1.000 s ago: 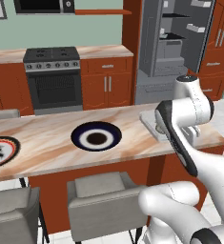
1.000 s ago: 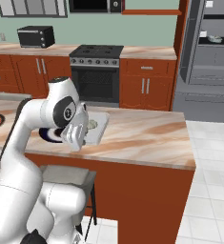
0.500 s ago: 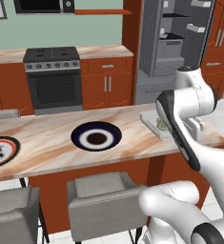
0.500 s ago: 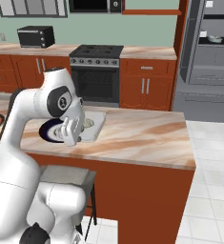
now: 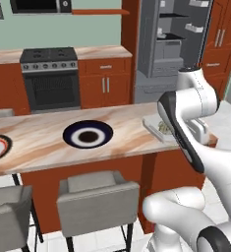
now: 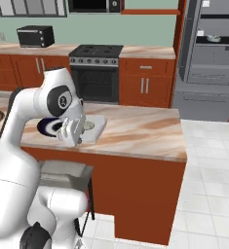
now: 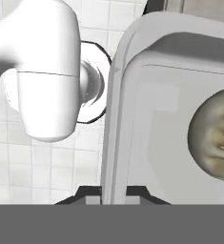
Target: Place two dumplings into each of the tupperware containers and then place the containers in the fridge.
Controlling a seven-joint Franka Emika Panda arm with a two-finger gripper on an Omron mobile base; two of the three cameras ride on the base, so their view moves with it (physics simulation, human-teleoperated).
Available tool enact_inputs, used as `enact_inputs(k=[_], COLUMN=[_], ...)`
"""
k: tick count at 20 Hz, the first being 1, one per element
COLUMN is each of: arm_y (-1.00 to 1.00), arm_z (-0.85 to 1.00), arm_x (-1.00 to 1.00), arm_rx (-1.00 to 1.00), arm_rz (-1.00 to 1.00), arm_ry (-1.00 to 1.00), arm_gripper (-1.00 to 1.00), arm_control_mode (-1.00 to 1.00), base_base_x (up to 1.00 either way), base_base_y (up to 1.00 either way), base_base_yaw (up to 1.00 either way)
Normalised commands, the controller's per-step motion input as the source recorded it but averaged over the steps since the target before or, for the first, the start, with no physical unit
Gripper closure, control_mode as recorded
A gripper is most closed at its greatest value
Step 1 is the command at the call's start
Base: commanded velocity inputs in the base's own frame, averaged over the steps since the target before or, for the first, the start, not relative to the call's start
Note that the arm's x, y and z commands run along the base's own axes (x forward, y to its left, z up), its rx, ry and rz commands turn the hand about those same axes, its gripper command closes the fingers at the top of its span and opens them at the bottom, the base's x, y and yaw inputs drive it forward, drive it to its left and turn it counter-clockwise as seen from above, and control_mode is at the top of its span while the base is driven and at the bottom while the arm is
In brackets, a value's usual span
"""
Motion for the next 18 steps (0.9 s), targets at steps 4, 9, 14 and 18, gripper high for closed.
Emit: enact_inputs(k=[4,9,14,18], arm_y=[0.00,0.00,0.00,0.00], arm_z=[0.00,0.00,0.00,0.00], arm_x=[0.00,0.00,0.00,0.00], arm_rx=[0.00,0.00,0.00,0.00], arm_rz=[0.00,0.00,0.00,0.00], arm_ry=[0.00,0.00,0.00,0.00], arm_gripper=[1.00,1.00,1.00,1.00], arm_control_mode=[1.00,1.00,1.00,1.00], base_base_x=[-0.59,0.11,0.32,0.59], base_base_y=[-1.00,-1.00,-1.00,-1.00], base_base_yaw=[-0.02,-0.03,0.00,0.00])
